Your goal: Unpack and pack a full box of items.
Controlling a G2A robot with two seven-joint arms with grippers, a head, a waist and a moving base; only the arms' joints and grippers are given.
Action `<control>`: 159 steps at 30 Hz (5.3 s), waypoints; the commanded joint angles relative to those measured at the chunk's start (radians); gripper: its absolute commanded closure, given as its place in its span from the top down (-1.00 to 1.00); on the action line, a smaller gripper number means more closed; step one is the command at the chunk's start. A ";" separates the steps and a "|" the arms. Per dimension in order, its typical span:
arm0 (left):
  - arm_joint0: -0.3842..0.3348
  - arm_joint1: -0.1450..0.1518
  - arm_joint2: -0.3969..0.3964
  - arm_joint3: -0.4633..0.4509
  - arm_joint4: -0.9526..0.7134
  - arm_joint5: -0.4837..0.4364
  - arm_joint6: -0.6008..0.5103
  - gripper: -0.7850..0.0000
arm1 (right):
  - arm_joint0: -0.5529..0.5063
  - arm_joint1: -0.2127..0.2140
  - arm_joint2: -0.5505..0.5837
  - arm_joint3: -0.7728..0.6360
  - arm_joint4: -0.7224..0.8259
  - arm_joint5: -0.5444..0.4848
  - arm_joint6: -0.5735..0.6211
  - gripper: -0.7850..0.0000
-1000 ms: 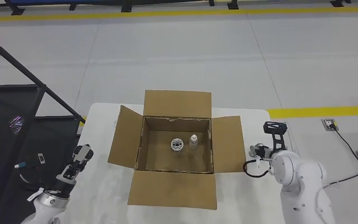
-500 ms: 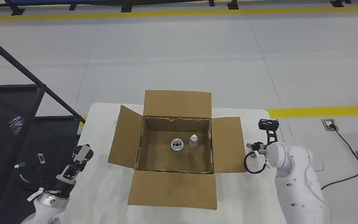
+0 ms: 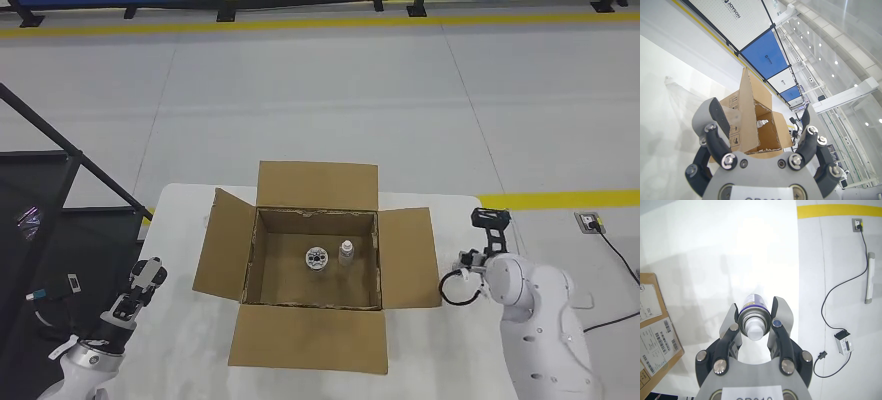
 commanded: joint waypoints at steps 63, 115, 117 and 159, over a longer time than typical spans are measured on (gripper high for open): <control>0.000 0.000 0.000 0.000 0.000 0.000 0.000 1.00 | 0.267 -0.150 -0.799 0.231 0.076 -0.114 0.003 0.79; -0.163 0.019 0.434 0.042 0.343 0.082 -0.109 1.00 | -0.195 -0.029 0.062 -0.179 0.741 -0.199 -0.209 1.00; -0.169 0.020 0.436 0.053 0.344 0.082 -0.106 1.00 | -0.175 -0.025 0.053 -0.158 0.766 -0.221 -0.202 1.00; -0.075 0.089 0.099 0.124 0.018 0.014 -0.393 1.00 | 0.241 -0.013 -0.447 0.272 1.018 -0.488 -0.185 1.00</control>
